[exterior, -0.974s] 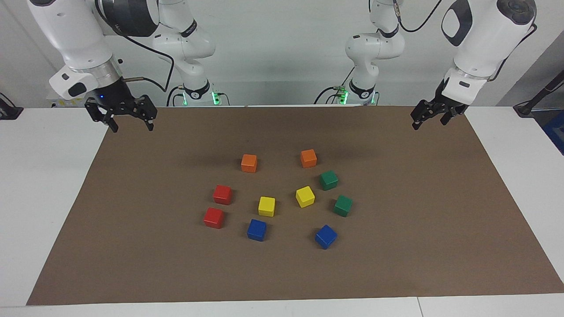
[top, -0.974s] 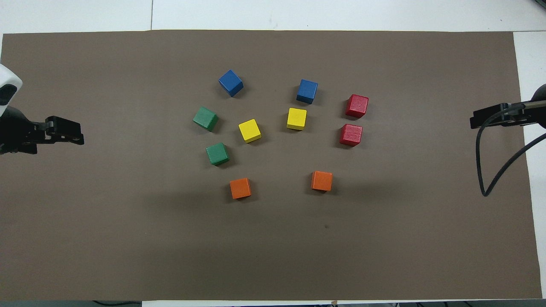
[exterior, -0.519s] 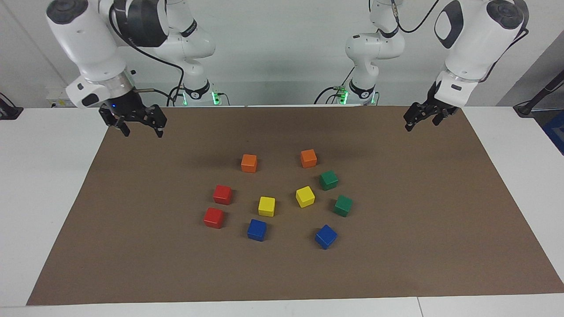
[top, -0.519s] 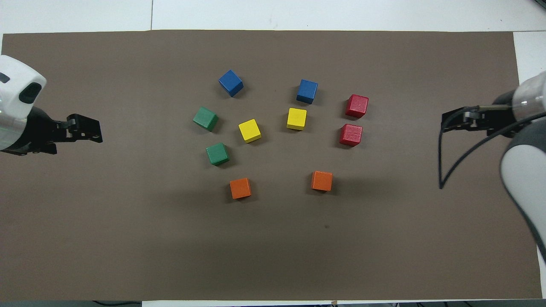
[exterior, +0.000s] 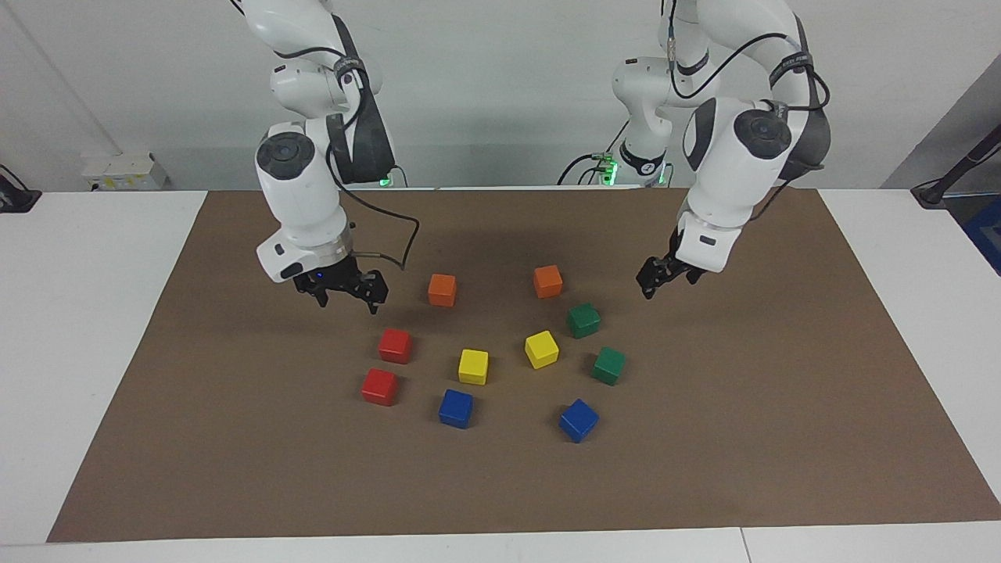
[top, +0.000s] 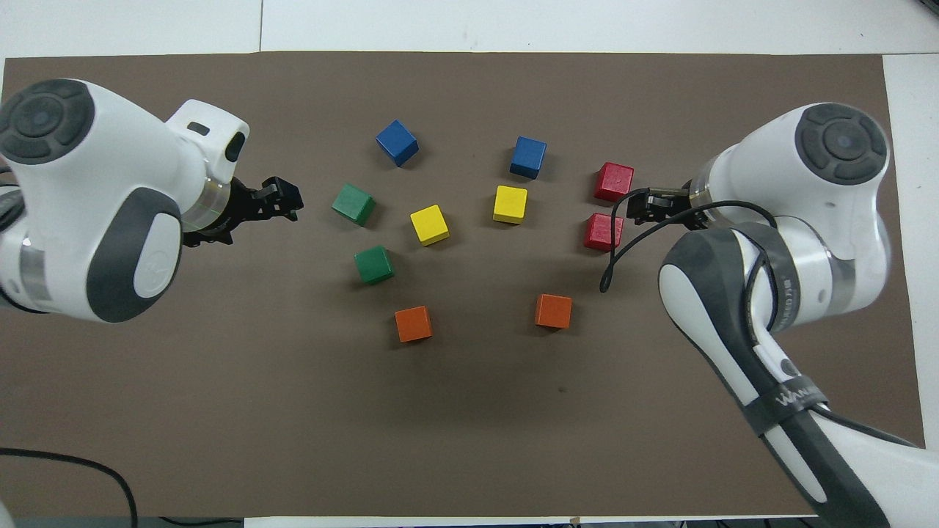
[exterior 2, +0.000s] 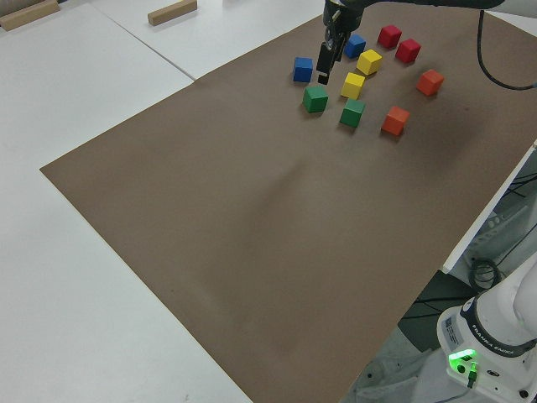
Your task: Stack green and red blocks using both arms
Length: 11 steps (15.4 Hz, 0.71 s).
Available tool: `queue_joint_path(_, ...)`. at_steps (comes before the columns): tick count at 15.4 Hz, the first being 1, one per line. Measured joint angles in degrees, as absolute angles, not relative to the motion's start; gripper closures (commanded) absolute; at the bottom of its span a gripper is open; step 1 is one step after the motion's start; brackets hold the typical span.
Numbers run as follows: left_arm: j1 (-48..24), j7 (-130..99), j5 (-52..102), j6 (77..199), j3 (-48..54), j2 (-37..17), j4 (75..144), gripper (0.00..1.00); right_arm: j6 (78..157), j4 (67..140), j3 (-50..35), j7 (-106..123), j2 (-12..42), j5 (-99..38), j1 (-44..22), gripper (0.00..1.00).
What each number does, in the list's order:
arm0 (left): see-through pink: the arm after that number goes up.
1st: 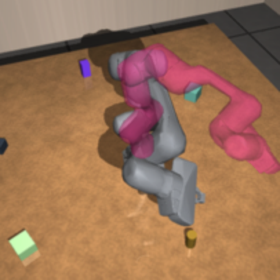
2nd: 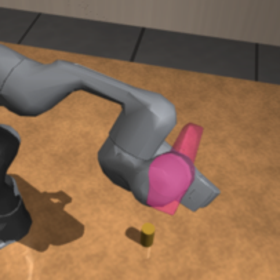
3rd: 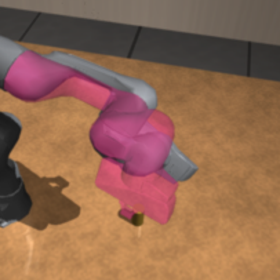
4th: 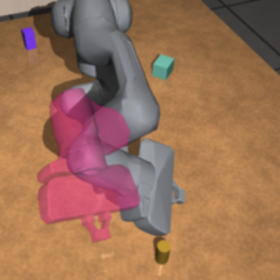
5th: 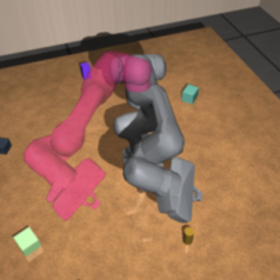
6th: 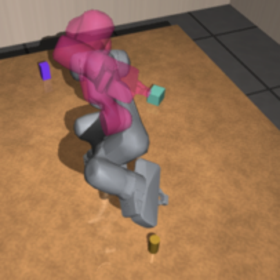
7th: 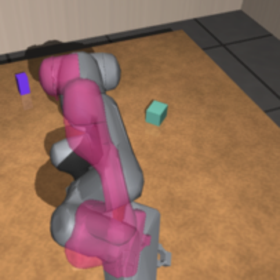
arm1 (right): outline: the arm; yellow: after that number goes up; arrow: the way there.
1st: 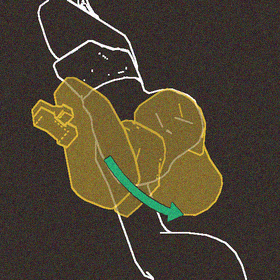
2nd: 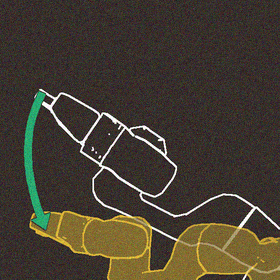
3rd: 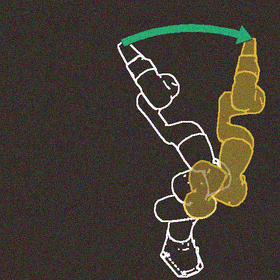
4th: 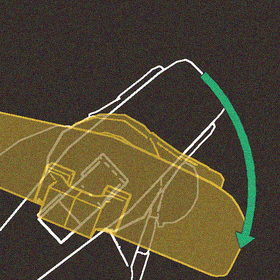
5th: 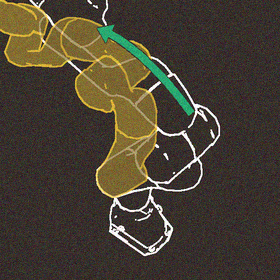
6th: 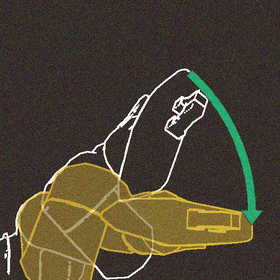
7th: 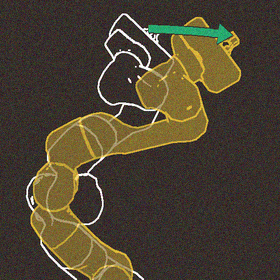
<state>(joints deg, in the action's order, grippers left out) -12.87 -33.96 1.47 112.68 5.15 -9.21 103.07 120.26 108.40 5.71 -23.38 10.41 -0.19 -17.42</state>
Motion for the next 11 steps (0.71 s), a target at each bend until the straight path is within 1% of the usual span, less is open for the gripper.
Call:
queue_joint_path(3, -17.98, -45.03, 1.48, 119.57, 5.17, -14.41, 103.18, 0.00, 123.10, 108.59, 5.69, -25.92, 12.80, -0.22, -18.92, 0.00)
queue_joint_path(6, -20.83, -47.85, 1.47, 121.90, 5.11, -18.20, 104.04, 0.00, 125.11, 108.82, 5.70, -26.59, 14.25, -0.28, -19.12, 0.00)
queue_joint_path(11, -21.55, -48.07, 1.47, 125.63, 4.94, -18.86, 109.32, 0.00, 129.44, 109.24, 5.64, -27.02, 18.15, -0.40, -19.98, 0.00)
